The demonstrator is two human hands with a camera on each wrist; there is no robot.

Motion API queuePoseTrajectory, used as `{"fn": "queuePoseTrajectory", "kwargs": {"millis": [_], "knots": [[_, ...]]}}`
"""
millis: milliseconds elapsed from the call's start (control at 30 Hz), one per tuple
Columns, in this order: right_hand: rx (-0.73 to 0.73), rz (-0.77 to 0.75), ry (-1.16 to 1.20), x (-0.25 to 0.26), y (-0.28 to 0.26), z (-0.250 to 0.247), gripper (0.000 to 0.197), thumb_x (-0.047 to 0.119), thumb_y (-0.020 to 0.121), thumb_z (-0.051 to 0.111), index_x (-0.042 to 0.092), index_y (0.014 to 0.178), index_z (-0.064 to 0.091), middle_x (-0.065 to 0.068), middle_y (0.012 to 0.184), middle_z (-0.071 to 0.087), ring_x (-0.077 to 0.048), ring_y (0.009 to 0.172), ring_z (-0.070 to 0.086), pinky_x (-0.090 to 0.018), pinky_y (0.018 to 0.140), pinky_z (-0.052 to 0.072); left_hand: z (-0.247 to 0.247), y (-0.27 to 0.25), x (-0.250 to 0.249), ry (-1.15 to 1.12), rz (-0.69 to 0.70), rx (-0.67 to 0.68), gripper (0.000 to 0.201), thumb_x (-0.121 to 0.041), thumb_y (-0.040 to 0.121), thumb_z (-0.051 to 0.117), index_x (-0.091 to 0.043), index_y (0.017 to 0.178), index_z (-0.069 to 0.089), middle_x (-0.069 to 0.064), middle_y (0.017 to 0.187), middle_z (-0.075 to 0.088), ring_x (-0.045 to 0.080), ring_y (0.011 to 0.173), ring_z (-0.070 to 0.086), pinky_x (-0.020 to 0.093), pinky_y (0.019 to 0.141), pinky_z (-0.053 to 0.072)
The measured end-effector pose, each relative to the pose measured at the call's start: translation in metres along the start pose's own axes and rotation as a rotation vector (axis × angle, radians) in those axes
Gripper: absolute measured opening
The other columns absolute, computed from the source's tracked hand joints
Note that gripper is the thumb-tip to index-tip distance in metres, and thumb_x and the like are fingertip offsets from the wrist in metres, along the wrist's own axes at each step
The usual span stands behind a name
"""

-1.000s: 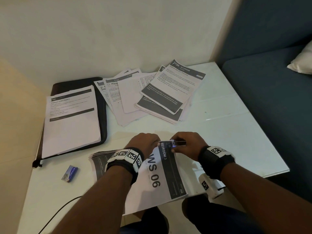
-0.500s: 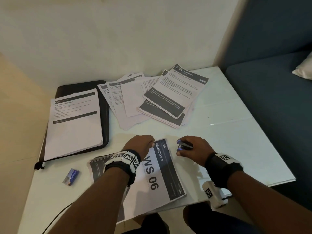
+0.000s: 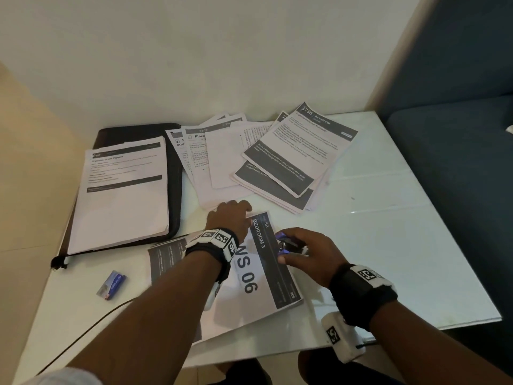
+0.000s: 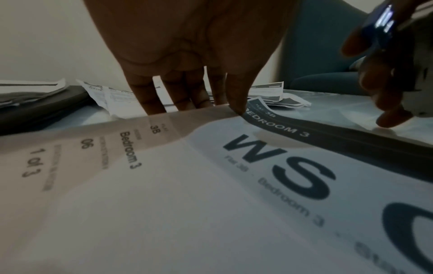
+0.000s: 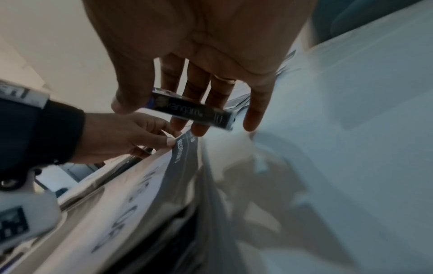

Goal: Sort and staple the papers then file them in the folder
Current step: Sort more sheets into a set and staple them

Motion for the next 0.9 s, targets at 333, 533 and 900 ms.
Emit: {"fn": "queuePoseTrajectory", "kwargs": {"millis": [333,533,900], "knots": [[-0.112,0.258,0.778,0.041,-0.007,-0.017,0.026,0.029,0.106,0.036,0.014,0.113,0.055,-0.015,0.099,0.072,-0.026,0.067,0.059,-0.035,0.057,0.048,-0.069,-0.042,-0.037,-0.414,0.15,0.105,0.03,-0.04,0.098,0.052,-0.013,0.103,0.063,0.008,0.108,0.064,0.029,0.103,0.059,0.035,0.09,0.044],[-0.163,0.092,0.537,0.11,-0.02,-0.048,0.013,0.017,0.1,0.054,0.013,0.103,0.066,-0.007,0.092,0.072,-0.023,0.083,0.069,-0.041,0.073,0.059,-0.11,-0.12,-0.052,-0.962,0.132,0.107,0.021,-0.027,0.092,0.067,-0.01,0.104,0.066,0.018,0.098,0.07,0.031,0.09,0.068,0.044,0.081,0.059],[-0.165,-0.224,0.098,0.192,-0.069,-0.064,0.027,0.01,0.08,0.078,0.025,0.101,0.075,0.012,0.09,0.075,-0.003,0.09,0.07,-0.02,0.085,0.054,-0.154,-0.182,-0.039,-0.781,0.321,-0.385,0.018,-0.03,0.088,0.071,-0.016,0.098,0.067,-0.003,0.087,0.069,0.013,0.08,0.065,0.032,0.076,0.056]]}}
Point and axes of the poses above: each hand's wrist, its own y-axis towards the middle knuckle, its own z-axis out of the palm, x = y × z, the point moved 10 cm from there along y, towards the middle knuckle
